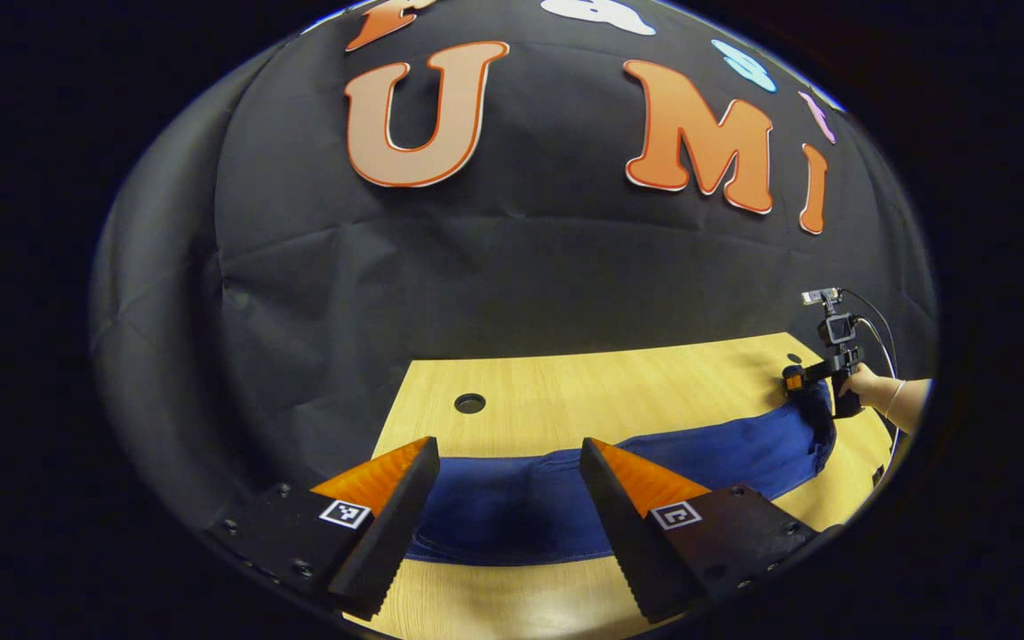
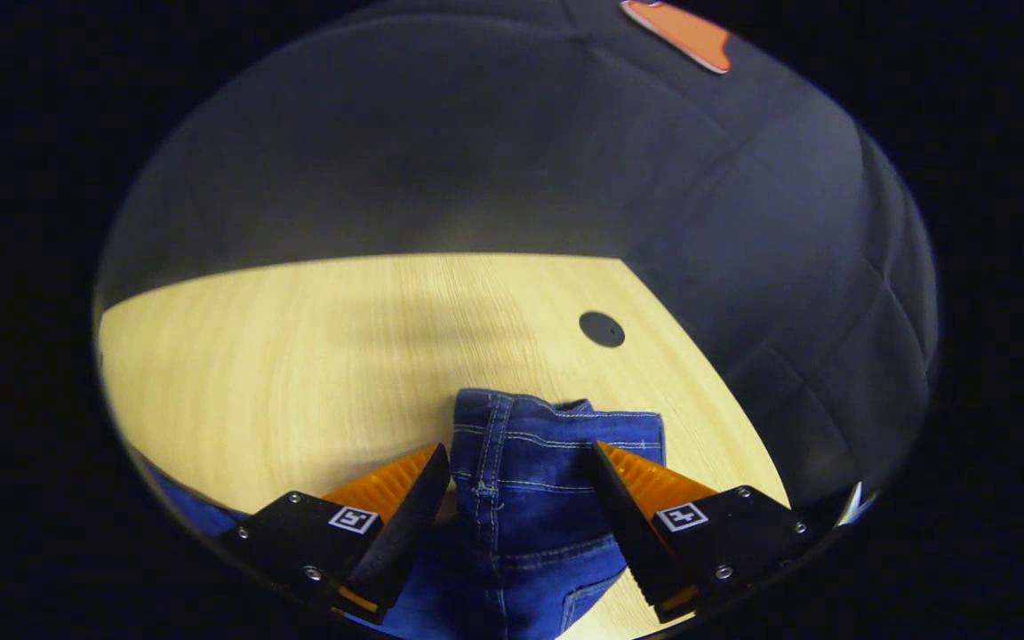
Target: Grasp the waist and the cuffs of the jeans and fold them to make the two legs overlap; first hold the waist and fold one-third of the jeans toward the cuffs, then hold the cuffs and fold the remaining one-third in the same direction to finish folding.
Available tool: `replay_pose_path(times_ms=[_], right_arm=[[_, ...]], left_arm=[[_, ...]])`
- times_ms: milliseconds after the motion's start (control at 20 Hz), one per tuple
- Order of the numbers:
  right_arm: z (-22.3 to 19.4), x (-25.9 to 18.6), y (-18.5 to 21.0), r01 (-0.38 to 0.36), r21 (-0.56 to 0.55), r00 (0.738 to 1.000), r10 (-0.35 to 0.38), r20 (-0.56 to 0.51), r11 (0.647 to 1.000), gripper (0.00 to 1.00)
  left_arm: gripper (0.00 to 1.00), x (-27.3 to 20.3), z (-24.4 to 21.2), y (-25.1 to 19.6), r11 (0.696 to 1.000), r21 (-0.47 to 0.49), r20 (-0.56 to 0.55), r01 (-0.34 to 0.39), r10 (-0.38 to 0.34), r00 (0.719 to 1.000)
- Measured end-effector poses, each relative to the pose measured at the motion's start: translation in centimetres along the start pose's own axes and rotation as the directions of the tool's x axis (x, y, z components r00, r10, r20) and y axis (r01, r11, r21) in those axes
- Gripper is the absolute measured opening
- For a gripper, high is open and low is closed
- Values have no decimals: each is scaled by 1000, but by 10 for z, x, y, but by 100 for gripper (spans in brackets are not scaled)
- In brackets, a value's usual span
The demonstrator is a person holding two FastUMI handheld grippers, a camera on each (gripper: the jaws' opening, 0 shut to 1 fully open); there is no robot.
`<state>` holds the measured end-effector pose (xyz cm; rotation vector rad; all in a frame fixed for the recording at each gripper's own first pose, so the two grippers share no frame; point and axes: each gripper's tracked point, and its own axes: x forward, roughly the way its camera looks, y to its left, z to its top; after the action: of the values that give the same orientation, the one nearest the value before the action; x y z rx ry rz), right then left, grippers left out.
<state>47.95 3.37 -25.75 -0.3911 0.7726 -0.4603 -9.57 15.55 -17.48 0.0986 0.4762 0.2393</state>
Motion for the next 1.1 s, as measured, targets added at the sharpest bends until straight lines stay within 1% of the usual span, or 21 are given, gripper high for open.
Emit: replay_pose_path(times_ms=[50, 100, 150, 250, 300, 350, 400, 500, 600, 700, 750, 850, 1000, 1100], right_arm=[[11, -6, 3, 2, -8, 1000, -1, 9, 1000, 98], [21, -8, 6, -18, -7, 999, 18, 30, 1000, 82], [15, -14, 4, -22, -1, 1000, 22, 2, 1000, 66], [28, -33, 6, -38, 54, 999, 36, 32, 998, 34], [28, -35, 5, -79, 83, 996, 75, 53, 993, 33], [34, -45, 5, -134, 110, 987, 123, 103, 985, 34], [43, -61, 0, -171, 128, 977, 151, 149, 977, 33], [54, -91, -17, -197, 154, 960, 159, 231, 968, 33], [65, -125, -20, -256, 180, 935, 197, 294, 950, 33], [67, -161, -21, -337, 205, 896, 247, 370, 919, 33], [72, -178, -23, -377, 205, 871, 271, 410, 903, 33], [67, -199, -24, -443, 191, 835, 325, 445, 876, 32], [52, -220, -25, -523, 122, 782, 418, 462, 843, 32], [50, -224, -24, -576, 83, 748, 483, 455, 813, 32]], left_arm=[[98, -1, -3, 2, 1000, 5, -14, -12, 12, 1000], [98, -1, -4, 4, 1000, 13, -22, -17, 18, 1000], [98, -4, -5, 7, 999, 22, -25, -23, 24, 999], [98, -3, -4, 12, 999, 34, -23, -37, 38, 999], [98, -3, -3, 13, 999, 34, -18, -37, 37, 999], [98, -3, -3, 12, 999, 32, -17, -34, 35, 999], [98, -4, -3, 12, 999, 32, -19, -35, 35, 999], [98, -6, -3, 13, 999, 29, -14, -35, 35, 999], [97, -7, -1, 12, 999, 24, 0, -28, 28, 1000], [97, -8, 1, 11, 1000, 21, 13, -17, 17, 1000], [97, -9, 2, 13, 1000, 18, 22, -15, 15, 1000], [97, -12, 3, 15, 1000, 14, 38, -12, 11, 999], [97, -16, 3, 20, 1000, 5, 52, -11, 11, 999], [97, -20, 3, 27, 1000, -2, 62, -16, 16, 998]])
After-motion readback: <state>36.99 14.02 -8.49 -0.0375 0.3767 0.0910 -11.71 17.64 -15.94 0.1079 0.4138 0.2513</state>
